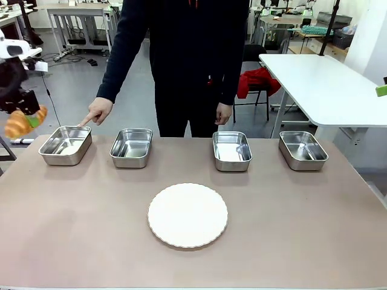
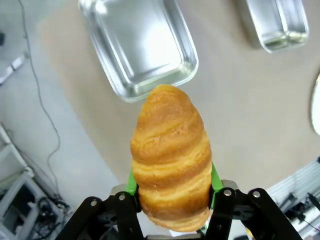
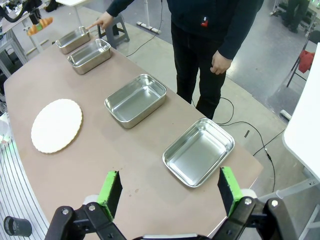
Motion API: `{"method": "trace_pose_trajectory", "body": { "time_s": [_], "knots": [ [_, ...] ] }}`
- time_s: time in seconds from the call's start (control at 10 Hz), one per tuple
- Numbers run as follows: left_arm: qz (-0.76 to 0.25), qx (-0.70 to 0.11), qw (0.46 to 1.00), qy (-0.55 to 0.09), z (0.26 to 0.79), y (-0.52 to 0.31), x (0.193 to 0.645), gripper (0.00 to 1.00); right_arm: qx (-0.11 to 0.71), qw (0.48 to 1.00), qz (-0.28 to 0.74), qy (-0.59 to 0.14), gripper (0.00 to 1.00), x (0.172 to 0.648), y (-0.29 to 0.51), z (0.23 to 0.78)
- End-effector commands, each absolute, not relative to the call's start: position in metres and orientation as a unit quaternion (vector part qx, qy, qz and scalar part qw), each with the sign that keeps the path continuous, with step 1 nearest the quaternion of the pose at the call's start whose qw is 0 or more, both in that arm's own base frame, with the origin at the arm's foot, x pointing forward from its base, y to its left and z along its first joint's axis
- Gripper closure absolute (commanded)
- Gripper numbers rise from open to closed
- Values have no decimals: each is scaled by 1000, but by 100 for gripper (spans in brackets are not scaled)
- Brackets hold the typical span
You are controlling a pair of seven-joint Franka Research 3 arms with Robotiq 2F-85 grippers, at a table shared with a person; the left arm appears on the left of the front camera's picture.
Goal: Place the bread in the container.
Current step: Place the Butter Roll into the Airtight Container indicated by the human.
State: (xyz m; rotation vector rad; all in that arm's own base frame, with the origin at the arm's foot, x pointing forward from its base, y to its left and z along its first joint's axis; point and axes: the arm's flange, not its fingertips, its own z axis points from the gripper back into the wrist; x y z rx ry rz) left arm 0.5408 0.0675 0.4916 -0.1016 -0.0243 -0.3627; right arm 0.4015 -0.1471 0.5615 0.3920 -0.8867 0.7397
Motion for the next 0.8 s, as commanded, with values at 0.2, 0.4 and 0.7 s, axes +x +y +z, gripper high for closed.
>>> {"method": "trace_pose_trajectory", "body": {
  "time_s": [0.2, 0.4, 0.7],
  "knots": [
    [-183, -51, 982, -19, 477, 63, 553, 44, 190, 814, 348, -425, 0, 401, -147, 562],
    [-176, -49, 983, -23, 468, 58, 561, 44, 190, 814, 348, -425, 0, 401, -147, 562],
    [-198, -79, 977, -28, 435, 61, 592, 44, 190, 814, 348, -425, 0, 401, -147, 562]
  ]
}}
